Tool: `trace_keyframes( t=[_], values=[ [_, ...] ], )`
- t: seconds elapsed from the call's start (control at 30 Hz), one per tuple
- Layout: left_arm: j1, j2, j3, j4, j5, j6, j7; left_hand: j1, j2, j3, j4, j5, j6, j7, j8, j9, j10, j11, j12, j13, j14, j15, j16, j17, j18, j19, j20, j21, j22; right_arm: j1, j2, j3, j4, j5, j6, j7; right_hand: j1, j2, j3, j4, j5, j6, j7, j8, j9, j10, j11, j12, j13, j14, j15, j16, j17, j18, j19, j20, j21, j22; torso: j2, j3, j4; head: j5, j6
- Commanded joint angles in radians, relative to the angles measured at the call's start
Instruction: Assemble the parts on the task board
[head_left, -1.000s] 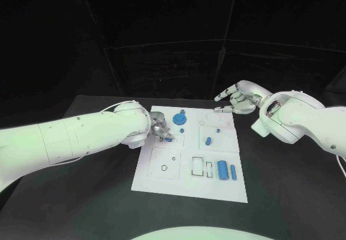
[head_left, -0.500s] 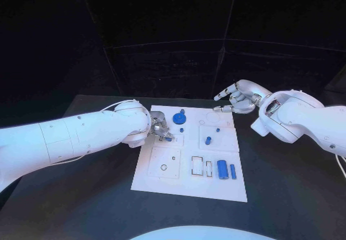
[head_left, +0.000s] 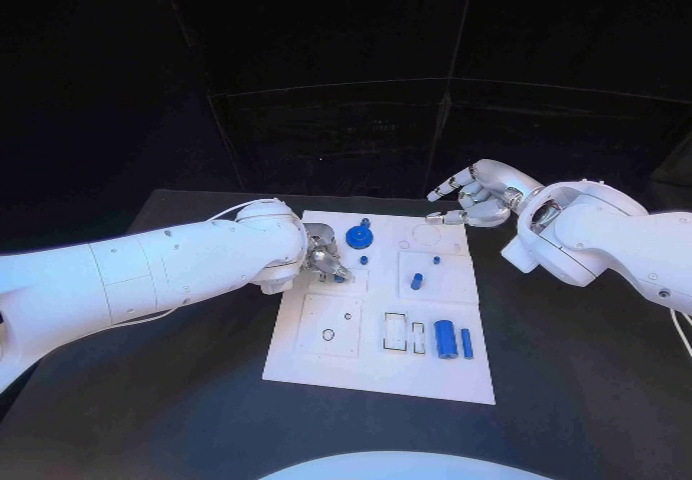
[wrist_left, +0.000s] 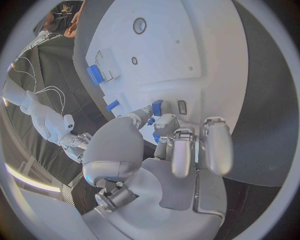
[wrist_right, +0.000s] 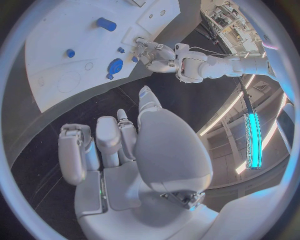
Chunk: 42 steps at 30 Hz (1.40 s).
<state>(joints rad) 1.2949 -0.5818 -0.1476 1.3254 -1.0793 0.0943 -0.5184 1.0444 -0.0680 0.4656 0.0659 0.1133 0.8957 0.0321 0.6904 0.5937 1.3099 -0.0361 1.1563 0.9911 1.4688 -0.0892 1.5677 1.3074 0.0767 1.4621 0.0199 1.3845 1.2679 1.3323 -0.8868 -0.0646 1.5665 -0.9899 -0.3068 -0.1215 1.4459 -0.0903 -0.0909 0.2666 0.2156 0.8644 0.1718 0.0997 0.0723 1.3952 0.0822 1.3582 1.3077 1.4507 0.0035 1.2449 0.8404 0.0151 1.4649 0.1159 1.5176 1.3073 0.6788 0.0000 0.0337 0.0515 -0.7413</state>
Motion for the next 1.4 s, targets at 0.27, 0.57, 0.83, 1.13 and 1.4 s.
trace_keyframes(
  t=[0.27, 0.57, 0.83, 1.13, 1.4],
  values=[
    [-0.002, 0.007, -0.002, -0.012, -0.004, 0.047, -0.007, -0.017, 0.011, -0.033, 0.018, -0.001, 0.016, -0.001, -0.003, -0.001, 0.008, -0.003, 0.012, 0.010, 0.102, -0.009, 0.003, 0.263, -0.014, 0.010, -0.007, -0.004, 0.003, 0.002, 0.001, 0.001, 0.001, 0.002, -0.001, 0.007, 0.001, 0.009, -0.006, 0.000, 0.006, 0.000, -0.001, 0.004, -0.001, -0.006, -0.001, -0.005, 0.016, -0.002, -0.005, -0.006, -0.002, 0.011, 0.040, -0.009, -0.006, 0.166, 0.000, -0.0004, 0.0006, -0.001, -0.002],
    [-0.002, 0.009, -0.002, -0.021, -0.004, 0.039, -0.008, -0.058, 0.031, -0.078, 0.072, 0.000, 0.023, -0.001, -0.005, -0.004, 0.011, -0.003, 0.019, 0.015, 0.102, -0.009, 0.003, 0.263, -0.014, 0.011, -0.008, -0.004, 0.005, 0.002, 0.002, 0.001, 0.000, 0.002, -0.001, 0.007, -0.001, 0.009, -0.008, 0.000, 0.006, 0.000, -0.001, 0.004, -0.001, -0.007, -0.001, -0.006, 0.015, -0.003, -0.005, -0.008, -0.005, 0.012, 0.038, -0.009, -0.008, 0.163, 0.000, -0.0006, -0.0001, -0.002, 0.000],
    [-0.002, 0.004, -0.001, -0.020, -0.004, 0.012, -0.007, -0.120, -0.002, -0.229, 0.162, -0.052, 0.030, -0.005, -0.004, -0.004, 0.014, -0.007, 0.026, 0.020, 0.102, -0.011, 0.003, 0.263, -0.015, 0.015, -0.011, -0.001, 0.014, 0.002, 0.002, 0.001, -0.001, 0.002, 0.001, 0.008, -0.003, 0.010, -0.009, 0.001, 0.006, 0.000, -0.001, 0.004, -0.001, -0.008, -0.001, -0.007, 0.013, -0.003, -0.005, -0.010, -0.007, 0.012, 0.037, -0.009, -0.009, 0.162, 0.001, -0.0015, 0.0007, -0.004, 0.002],
    [0.002, -0.022, 0.002, 0.007, 0.022, -0.029, -0.002, -0.110, -0.021, -0.322, 0.206, -0.066, 0.031, -0.007, -0.005, -0.003, 0.014, -0.008, 0.027, 0.022, 0.102, -0.014, 0.003, 0.263, -0.016, 0.015, -0.015, -0.001, 0.018, 0.002, 0.003, 0.001, -0.006, 0.004, 0.005, 0.009, -0.004, 0.010, -0.010, 0.002, 0.006, -0.001, -0.001, 0.004, -0.001, -0.008, -0.001, -0.007, 0.013, -0.003, -0.005, -0.010, -0.008, 0.012, 0.036, -0.009, -0.009, 0.161, -0.001, -0.0018, 0.0008, -0.006, 0.003],
    [0.022, -0.049, 0.031, 0.027, 0.040, -0.059, 0.004, -0.085, -0.025, -0.384, 0.222, -0.066, 0.001, 0.003, -0.021, -0.008, -0.021, 0.000, -0.016, -0.033, 0.102, -0.010, 0.003, 0.263, -0.009, 0.002, -0.012, -0.028, -0.017, 0.002, 0.006, 0.000, -0.014, 0.007, 0.017, 0.007, -0.014, 0.010, -0.017, 0.006, 0.003, -0.004, 0.000, 0.003, -0.002, -0.009, 0.000, -0.010, 0.010, -0.003, -0.005, -0.015, -0.014, 0.014, 0.034, -0.009, -0.013, 0.156, -0.001, -0.0006, 0.0023, -0.009, 0.009]
  ],
)
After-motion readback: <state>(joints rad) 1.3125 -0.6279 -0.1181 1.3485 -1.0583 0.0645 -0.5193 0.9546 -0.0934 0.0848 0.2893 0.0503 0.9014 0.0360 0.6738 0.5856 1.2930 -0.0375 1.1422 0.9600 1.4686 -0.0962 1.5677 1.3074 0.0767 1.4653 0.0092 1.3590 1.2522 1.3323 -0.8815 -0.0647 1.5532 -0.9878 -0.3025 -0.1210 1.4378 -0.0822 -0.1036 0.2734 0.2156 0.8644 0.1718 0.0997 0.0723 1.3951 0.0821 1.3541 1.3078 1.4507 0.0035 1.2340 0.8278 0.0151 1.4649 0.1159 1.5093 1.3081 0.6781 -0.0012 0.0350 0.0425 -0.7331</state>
